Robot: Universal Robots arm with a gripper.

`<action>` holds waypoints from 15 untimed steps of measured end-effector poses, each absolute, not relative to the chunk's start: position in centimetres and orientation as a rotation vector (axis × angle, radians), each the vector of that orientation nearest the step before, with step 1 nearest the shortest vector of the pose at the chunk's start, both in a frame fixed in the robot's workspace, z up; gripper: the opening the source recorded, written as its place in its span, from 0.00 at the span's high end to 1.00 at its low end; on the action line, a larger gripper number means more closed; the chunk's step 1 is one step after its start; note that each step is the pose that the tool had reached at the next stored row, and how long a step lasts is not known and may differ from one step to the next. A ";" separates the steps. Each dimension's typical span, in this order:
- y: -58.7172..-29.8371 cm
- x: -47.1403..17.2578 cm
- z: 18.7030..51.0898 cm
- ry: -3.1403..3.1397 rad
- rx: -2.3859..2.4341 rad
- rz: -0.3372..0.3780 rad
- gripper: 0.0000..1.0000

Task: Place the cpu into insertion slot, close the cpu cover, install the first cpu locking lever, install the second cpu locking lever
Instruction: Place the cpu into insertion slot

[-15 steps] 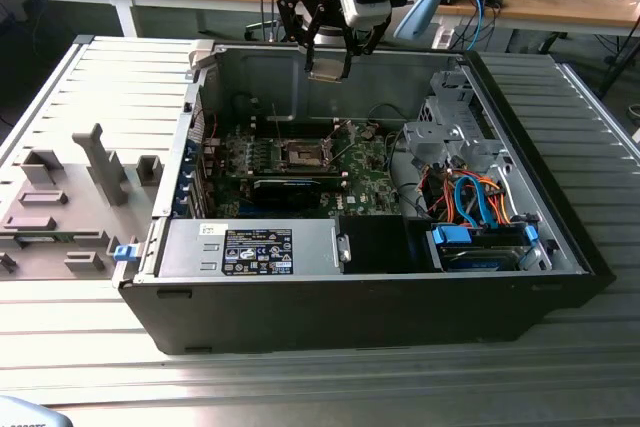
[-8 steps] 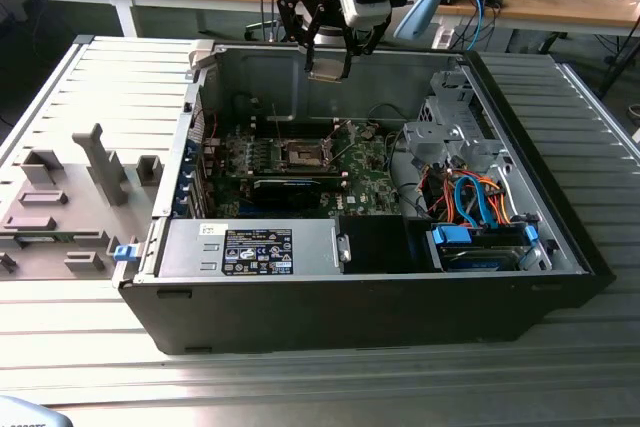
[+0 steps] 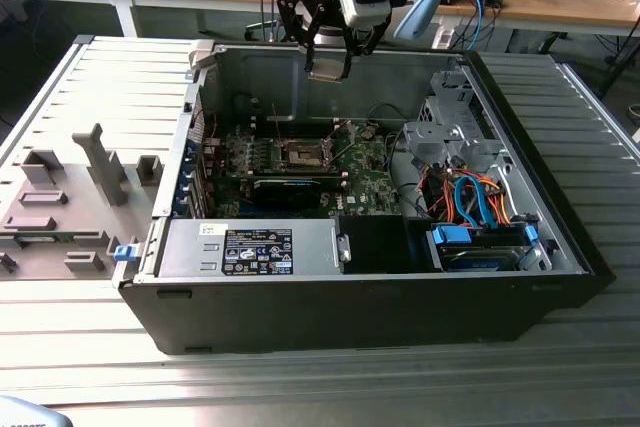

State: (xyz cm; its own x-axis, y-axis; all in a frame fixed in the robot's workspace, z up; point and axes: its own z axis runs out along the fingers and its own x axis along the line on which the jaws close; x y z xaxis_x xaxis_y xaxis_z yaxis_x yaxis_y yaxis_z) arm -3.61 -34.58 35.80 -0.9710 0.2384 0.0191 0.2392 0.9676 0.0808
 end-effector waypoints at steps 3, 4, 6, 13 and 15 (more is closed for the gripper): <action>-34.6 -3.6 35.8 -3.107 -0.379 -0.129 0.46; -34.6 -3.6 35.8 -3.107 -0.380 -0.129 0.46; -34.6 -3.6 35.8 -3.106 -0.381 -0.129 0.46; -34.6 -3.6 35.8 -3.106 -0.388 -0.130 0.46; -34.6 -3.6 35.8 -3.106 -0.391 -0.130 0.46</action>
